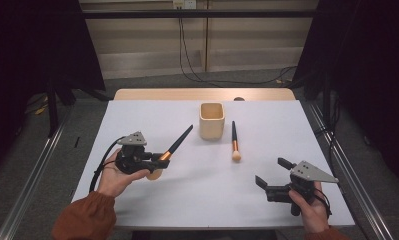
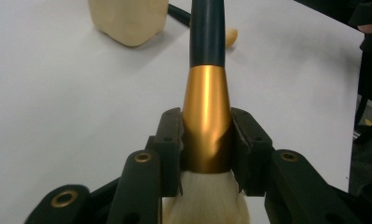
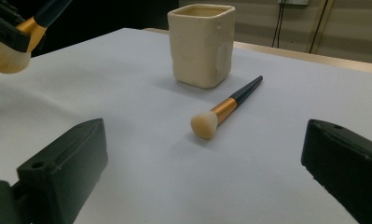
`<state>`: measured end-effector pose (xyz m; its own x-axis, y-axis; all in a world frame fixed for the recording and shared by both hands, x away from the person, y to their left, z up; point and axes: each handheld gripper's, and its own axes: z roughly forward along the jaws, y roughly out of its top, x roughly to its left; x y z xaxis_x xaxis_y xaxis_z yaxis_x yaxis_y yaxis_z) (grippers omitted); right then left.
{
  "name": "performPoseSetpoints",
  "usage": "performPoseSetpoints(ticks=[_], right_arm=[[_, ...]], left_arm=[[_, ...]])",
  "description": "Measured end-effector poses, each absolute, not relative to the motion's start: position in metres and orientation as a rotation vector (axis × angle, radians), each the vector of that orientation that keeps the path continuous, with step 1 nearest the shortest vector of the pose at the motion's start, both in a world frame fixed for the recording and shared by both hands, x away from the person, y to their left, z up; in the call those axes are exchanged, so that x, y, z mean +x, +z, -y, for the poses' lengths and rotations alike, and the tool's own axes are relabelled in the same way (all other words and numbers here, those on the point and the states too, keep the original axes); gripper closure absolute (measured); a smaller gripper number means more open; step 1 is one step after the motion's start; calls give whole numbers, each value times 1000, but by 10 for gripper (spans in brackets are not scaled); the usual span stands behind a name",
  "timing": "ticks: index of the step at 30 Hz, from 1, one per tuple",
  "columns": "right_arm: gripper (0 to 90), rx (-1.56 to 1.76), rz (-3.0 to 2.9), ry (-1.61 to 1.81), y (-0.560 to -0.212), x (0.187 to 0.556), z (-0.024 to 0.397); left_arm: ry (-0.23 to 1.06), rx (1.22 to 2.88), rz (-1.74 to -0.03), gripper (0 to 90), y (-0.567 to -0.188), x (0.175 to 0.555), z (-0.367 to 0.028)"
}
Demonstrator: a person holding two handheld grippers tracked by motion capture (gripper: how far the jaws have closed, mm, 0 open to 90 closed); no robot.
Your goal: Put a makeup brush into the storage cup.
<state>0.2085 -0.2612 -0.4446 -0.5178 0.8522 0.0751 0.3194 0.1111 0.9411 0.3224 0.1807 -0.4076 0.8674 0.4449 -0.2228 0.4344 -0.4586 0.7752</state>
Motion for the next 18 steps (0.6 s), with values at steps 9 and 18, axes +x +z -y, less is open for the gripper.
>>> performPoseSetpoints(ticks=[9, 18], right_arm=[[0, 1104, -1930, 1443, -441, 214, 252], [2, 1025, -1969, 1537, -428, 226, 236]], left_arm=[[-37, 2138, -592, 668, -404, 320, -164], [-110, 2164, -546, 668, -405, 315, -143]])
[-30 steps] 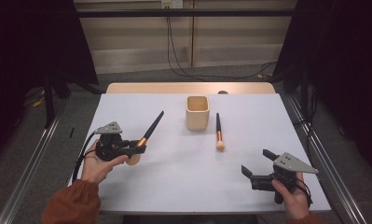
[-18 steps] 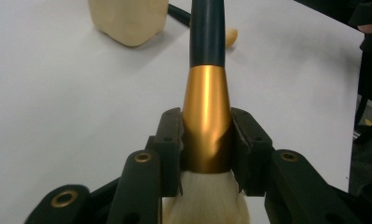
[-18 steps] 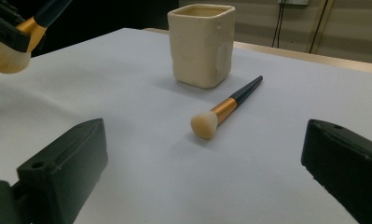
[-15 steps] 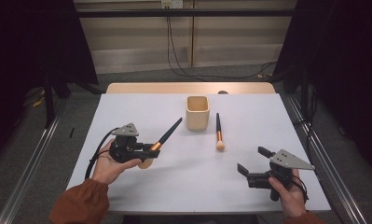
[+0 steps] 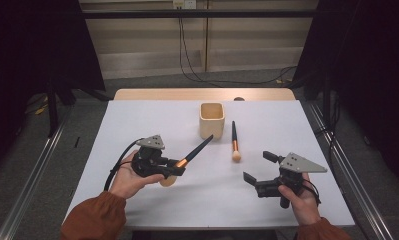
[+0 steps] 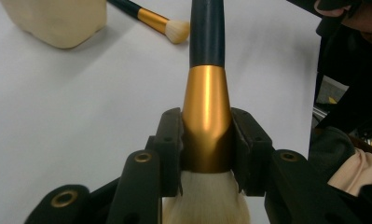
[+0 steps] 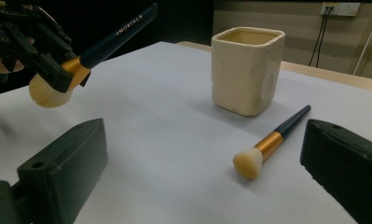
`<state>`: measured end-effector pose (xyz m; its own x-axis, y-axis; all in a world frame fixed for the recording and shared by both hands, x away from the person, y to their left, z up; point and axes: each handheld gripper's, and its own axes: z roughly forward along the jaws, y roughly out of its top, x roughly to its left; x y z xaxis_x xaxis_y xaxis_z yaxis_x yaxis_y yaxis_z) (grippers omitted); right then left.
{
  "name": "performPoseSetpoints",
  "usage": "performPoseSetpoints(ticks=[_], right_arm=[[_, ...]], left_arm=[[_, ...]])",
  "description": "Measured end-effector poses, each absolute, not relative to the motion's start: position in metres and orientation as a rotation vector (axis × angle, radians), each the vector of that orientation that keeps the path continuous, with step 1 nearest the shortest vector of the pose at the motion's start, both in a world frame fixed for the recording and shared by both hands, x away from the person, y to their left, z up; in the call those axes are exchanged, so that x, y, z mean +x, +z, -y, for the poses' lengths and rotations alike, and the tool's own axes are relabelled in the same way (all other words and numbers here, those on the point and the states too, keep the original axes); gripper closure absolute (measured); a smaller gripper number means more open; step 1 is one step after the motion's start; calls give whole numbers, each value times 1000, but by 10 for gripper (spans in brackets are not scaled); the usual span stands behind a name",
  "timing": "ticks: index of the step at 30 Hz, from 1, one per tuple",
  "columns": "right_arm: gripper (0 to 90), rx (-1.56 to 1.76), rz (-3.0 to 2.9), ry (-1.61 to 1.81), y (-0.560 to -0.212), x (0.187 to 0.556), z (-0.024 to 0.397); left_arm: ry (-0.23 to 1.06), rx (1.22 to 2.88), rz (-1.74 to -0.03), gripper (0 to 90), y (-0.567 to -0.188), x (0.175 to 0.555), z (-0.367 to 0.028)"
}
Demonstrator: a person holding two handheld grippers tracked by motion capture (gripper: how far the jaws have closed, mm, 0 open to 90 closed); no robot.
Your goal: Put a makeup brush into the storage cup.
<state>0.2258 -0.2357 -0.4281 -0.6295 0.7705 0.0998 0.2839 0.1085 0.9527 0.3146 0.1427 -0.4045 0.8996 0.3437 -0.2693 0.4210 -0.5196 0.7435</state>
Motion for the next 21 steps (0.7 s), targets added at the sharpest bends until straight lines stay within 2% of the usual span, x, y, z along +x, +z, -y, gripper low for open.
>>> performPoseSetpoints(ticks=[21], right_arm=[[0, 864, -2283, 1514, -410, 254, 202]], left_arm=[[-174, 2297, -375, 668, -400, 307, -108]])
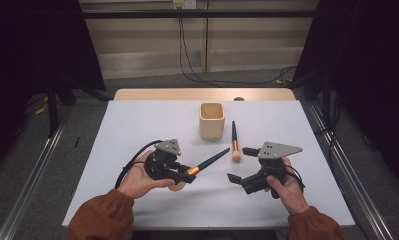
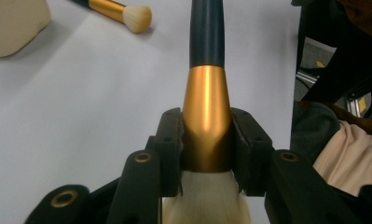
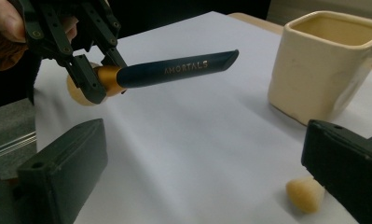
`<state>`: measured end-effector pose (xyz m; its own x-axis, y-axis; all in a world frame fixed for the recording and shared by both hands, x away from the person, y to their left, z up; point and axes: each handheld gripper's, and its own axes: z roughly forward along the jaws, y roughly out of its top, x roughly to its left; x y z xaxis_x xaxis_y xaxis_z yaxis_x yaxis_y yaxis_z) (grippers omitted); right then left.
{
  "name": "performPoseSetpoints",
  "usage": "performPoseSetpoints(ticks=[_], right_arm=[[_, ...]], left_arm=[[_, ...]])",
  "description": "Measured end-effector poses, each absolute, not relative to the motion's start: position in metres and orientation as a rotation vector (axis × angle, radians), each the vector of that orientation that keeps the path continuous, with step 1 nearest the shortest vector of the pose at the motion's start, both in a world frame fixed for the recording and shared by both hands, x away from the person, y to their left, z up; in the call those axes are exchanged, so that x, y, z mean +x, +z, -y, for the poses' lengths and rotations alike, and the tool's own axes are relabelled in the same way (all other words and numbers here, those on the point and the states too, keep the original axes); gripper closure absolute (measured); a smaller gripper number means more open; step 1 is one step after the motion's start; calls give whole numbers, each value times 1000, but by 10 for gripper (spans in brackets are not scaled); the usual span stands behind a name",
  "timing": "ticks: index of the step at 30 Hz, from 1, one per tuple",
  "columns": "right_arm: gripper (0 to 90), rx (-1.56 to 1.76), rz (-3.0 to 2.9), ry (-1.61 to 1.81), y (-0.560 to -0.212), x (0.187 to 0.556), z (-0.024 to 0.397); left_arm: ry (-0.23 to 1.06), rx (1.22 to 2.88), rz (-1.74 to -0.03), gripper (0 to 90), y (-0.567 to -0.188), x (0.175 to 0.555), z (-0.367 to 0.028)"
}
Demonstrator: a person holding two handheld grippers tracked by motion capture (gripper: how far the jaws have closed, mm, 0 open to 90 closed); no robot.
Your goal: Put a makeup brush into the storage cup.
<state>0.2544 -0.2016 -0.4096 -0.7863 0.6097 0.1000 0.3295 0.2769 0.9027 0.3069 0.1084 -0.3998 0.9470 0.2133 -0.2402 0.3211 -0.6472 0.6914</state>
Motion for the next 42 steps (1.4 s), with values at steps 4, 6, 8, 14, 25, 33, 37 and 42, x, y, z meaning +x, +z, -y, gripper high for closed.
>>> performPoseSetpoints(ticks=[4, 6, 8, 14, 25, 33, 37, 42], right_arm=[[17, 844, -2391, 1460, -407, 258, 199], [14, 833, -2439, 1441, -407, 260, 197], [15, 829, -2467, 1430, -408, 264, 197], [19, 798, -2574, 1352, -406, 273, 198], [27, 675, -2740, 1168, -402, 279, 187], [33, 561, -2861, 1022, -403, 283, 175], [32, 530, -2884, 962, -402, 287, 170], [39, 495, -2912, 915, -396, 293, 167]], left_arm=[[-178, 2346, -335, 668, -397, 306, -101], [-188, 2359, -315, 668, -395, 306, -99], [-191, 2369, -313, 668, -392, 307, -95], [-186, 2436, -267, 668, -387, 309, -87], [-200, 2515, -228, 668, -387, 311, -78], [-197, 2559, -236, 668, -386, 314, -78], [-195, 2585, -215, 667, -385, 315, -78], [-204, 2609, -189, 668, -390, 313, -74]])
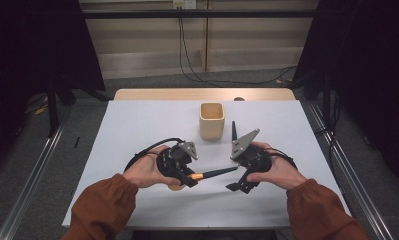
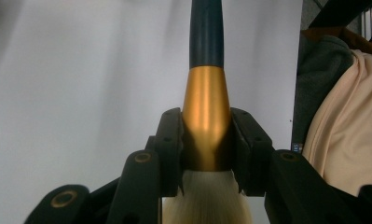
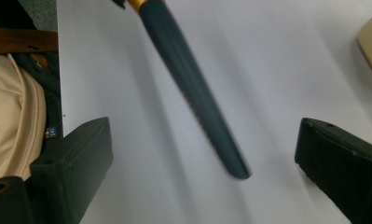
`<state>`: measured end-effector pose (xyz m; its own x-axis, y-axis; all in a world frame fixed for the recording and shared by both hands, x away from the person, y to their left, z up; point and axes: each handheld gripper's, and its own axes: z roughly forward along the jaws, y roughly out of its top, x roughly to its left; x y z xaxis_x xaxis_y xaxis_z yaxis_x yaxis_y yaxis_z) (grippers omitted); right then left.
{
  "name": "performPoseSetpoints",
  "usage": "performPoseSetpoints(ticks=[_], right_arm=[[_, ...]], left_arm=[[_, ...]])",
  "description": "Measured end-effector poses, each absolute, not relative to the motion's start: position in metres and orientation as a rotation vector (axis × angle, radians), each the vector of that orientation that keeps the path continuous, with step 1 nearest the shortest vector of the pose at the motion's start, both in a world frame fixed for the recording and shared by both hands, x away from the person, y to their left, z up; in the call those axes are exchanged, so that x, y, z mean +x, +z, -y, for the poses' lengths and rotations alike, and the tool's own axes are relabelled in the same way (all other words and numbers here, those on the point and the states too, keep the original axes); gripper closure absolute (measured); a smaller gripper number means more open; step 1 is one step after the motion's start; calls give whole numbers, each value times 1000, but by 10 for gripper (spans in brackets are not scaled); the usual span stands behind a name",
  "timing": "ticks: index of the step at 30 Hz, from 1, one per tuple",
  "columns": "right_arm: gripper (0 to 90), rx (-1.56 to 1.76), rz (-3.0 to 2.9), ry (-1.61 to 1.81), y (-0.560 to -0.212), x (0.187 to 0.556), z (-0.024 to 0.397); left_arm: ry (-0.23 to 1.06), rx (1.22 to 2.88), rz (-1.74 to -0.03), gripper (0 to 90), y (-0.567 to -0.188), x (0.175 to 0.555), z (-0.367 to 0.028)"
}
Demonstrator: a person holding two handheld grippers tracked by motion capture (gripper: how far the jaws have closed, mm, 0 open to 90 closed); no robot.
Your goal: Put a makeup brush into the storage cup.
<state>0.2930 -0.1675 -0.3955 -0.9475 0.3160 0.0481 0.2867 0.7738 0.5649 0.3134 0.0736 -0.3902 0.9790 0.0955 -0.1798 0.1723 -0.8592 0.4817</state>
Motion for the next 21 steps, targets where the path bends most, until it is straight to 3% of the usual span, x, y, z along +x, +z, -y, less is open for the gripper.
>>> performPoseSetpoints(ticks=[6, 14, 19, 21], right_arm=[[50, 418, -2988, 804, -396, 295, 156], [140, 362, -3030, 737, -401, 298, 142], [242, 316, -3025, 722, -403, 297, 134], [329, 305, -3046, 695, -404, 296, 131]], left_arm=[[-224, 2634, -176, 667, -392, 314, -67], [-228, 2634, -178, 668, -394, 316, -64], [-227, 2632, -178, 668, -394, 315, -62], [-224, 2632, -170, 667, -395, 316, -61]])
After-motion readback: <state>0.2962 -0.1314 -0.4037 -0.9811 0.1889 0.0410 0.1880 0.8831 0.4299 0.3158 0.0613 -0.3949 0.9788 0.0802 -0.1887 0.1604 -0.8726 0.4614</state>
